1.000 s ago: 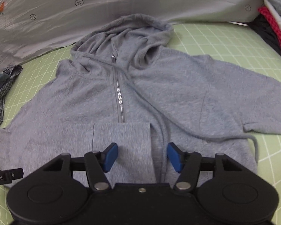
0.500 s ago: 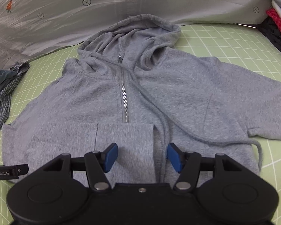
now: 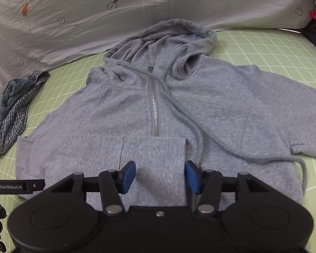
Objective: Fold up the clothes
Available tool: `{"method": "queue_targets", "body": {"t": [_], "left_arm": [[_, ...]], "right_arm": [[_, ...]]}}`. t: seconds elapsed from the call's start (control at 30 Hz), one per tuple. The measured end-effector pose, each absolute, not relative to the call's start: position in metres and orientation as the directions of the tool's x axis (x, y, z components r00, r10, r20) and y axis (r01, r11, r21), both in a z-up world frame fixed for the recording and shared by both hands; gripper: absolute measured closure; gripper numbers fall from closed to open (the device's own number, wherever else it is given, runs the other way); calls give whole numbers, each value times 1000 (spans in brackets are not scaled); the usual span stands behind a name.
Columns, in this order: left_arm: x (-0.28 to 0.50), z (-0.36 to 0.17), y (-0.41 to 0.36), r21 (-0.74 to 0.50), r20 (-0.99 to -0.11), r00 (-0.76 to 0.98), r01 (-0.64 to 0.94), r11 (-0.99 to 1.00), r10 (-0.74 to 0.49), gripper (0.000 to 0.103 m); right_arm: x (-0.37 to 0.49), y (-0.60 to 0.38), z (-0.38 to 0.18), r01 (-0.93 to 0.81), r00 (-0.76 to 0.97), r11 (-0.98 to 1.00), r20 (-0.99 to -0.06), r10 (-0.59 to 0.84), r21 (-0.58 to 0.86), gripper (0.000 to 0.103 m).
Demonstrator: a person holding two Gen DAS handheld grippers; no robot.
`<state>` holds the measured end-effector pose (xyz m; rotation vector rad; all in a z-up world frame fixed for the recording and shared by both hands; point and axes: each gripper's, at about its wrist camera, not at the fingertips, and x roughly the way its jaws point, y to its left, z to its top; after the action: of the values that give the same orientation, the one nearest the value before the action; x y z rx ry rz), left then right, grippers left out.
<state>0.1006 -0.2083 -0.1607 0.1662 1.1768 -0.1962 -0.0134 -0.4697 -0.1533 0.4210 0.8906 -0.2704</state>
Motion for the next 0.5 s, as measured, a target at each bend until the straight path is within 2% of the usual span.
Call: {"method": "queue_targets", "body": {"t": [0.2,0.3,0.37,0.43,0.5], "left_arm": [[99,-163,-207,25,-920,386,236,972,-70,0],[99,-163,-207,24,-918,391,236,971,-72,0],[99,-164,-207,24,-916,394,236,971,-73,0],[99,-164,-207,25,-914,399,237,971,-74,0],[99,-164,-207,26,-912,403,238,971,-74,0]], "right_arm": [[-15,-480,-158,400,613,865,-790,-6,304,52],[-14,-482,-157,387,620,865,-784,12,320,57],[-15,-482,-152,369,634,868,-773,26,332,70],[-15,-482,-147,351,648,871,-761,40,344,75],[-15,-483,-142,333,660,873,-749,53,356,88]]}}
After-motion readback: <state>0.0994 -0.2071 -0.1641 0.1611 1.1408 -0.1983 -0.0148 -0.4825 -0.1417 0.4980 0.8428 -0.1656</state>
